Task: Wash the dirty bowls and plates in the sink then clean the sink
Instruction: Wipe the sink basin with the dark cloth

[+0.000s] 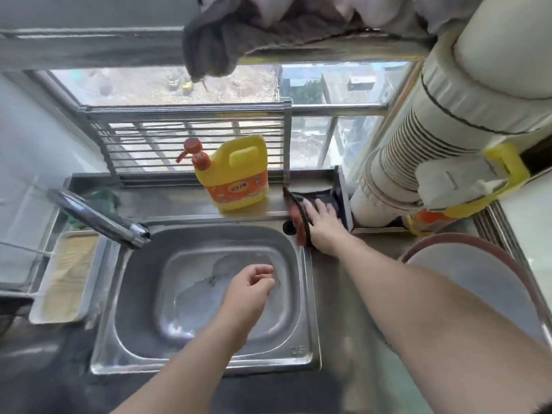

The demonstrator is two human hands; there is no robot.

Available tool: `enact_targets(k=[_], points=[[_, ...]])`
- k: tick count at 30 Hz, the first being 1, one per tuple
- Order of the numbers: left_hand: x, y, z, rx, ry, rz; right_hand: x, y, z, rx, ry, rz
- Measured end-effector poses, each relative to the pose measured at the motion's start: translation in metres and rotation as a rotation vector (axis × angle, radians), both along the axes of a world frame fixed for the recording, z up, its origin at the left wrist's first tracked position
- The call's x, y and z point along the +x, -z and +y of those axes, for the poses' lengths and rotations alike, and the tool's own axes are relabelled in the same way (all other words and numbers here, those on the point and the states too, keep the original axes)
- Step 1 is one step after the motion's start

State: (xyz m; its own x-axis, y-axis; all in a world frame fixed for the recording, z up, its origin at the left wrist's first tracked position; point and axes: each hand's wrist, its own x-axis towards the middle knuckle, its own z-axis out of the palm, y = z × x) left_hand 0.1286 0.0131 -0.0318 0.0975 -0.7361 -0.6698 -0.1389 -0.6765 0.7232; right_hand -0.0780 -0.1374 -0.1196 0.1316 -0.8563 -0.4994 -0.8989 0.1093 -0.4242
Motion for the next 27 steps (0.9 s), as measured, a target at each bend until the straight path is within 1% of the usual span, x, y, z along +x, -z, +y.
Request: enact_targets(k=[1, 4, 8, 11, 13, 14, 15, 16, 17, 18, 19, 20, 21, 23, 25, 27], points=[[0.0, 0.002, 0.001, -0.004, 0.012, 0.006, 0.002, 0.007, 0.017, 0.029, -0.011, 0.127], [-0.002, 0.016, 0.004, 0.01, 0.053, 0.015, 0.008, 0.014, 0.061, -0.059, -0.035, 0.266], [-0.009, 0.031, 0.016, 0.043, 0.145, 0.017, 0.002, 0.023, 0.134, -0.053, -0.018, 0.29], [-0.019, 0.04, 0.028, 0.035, 0.219, 0.019, 0.006, 0.016, 0.213, -0.036, -0.015, 0.275], [-0.026, 0.043, 0.042, 0.03, 0.297, 0.02, 0.012, 0.016, 0.273, -0.086, 0.036, 0.291], [-0.028, 0.045, 0.05, 0.002, 0.384, -0.002, 0.015, 0.016, 0.301, -0.114, 0.083, 0.286], [-0.029, 0.045, 0.059, -0.066, 0.538, -0.072, 0.017, 0.012, 0.325, -0.11, 0.114, 0.26], [-0.03, 0.046, 0.066, -0.19, 0.748, -0.207, 0.016, 0.013, 0.345, -0.121, 0.15, 0.23], [-0.03, 0.049, 0.074, -0.388, 0.948, -0.353, 0.012, 0.015, 0.358, -0.129, 0.181, 0.192], [-0.033, 0.053, 0.08, -0.609, 1.12, -0.457, 0.005, 0.014, 0.364, -0.177, 0.237, 0.159], [-0.038, 0.058, 0.085, -0.785, 1.271, -0.502, -0.005, 0.012, 0.361, -0.217, 0.324, 0.132], [-0.046, 0.061, 0.088, -0.914, 1.398, -0.519, -0.015, 0.015, 0.355, -0.27, 0.434, 0.11], [-0.055, 0.065, 0.091, -0.996, 1.497, -0.528, -0.023, 0.016, 0.348, -0.303, 0.523, 0.115], [-0.076, 0.064, 0.101, -1.023, 1.642, -0.57, -0.035, 0.022, 0.338, -0.308, 0.58, 0.205], [-0.092, 0.063, 0.11, -0.964, 1.699, -0.633, -0.04, 0.031, 0.335, -0.269, 0.503, 0.328], [-0.095, 0.067, 0.119, -0.861, 1.754, -0.689, -0.042, 0.036, 0.343, -0.228, 0.414, 0.394]])
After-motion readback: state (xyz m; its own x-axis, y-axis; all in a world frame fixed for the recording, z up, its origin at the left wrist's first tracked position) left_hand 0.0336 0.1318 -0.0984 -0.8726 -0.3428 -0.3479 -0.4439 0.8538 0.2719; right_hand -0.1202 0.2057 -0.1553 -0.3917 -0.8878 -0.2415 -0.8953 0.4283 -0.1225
